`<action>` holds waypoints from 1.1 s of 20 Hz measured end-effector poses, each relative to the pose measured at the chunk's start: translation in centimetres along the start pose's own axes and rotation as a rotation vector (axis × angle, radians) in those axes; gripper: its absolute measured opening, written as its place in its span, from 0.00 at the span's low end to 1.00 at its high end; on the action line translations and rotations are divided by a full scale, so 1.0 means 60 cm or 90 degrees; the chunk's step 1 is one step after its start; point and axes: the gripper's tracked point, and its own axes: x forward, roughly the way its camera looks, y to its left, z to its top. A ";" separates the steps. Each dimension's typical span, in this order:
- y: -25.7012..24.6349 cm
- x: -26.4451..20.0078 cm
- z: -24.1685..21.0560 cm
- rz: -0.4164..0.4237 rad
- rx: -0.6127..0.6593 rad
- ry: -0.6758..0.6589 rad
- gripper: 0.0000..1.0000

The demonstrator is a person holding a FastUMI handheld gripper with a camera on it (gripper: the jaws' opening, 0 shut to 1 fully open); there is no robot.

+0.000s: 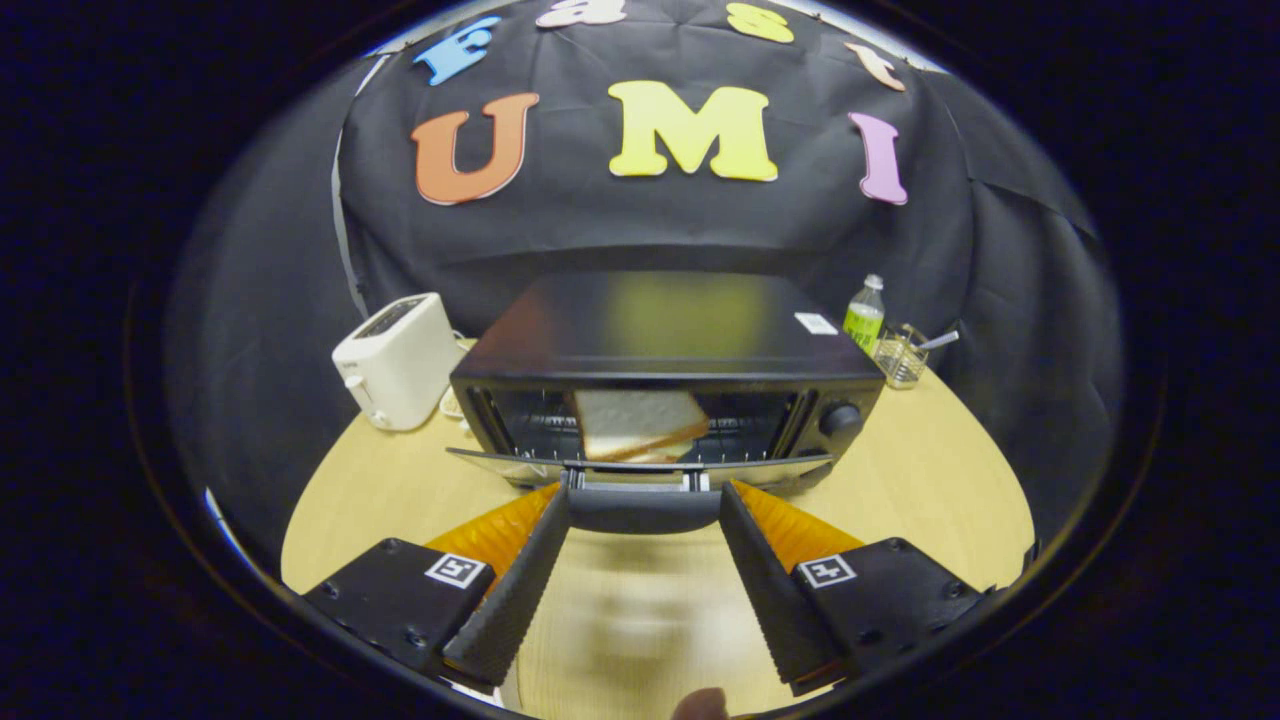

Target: Open the toaster oven, put the food inside, and close the toaster oven door.

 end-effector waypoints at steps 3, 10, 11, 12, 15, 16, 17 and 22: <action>-0.002 -0.050 0.066 0.008 -0.007 -0.052 0.98; -0.004 -0.211 0.241 0.019 0.002 -0.195 0.98; -0.007 -0.230 0.257 0.019 0.012 -0.208 0.98; -0.009 -0.253 0.271 0.018 0.019 -0.221 0.98; -0.016 -0.311 0.293 0.013 0.032 -0.245 0.98; -0.021 -0.330 0.295 0.009 0.032 -0.249 0.98; -0.022 -0.348 0.294 0.005 0.033 -0.252 0.98; -0.033 -0.413 0.276 -0.007 0.047 -0.277 0.98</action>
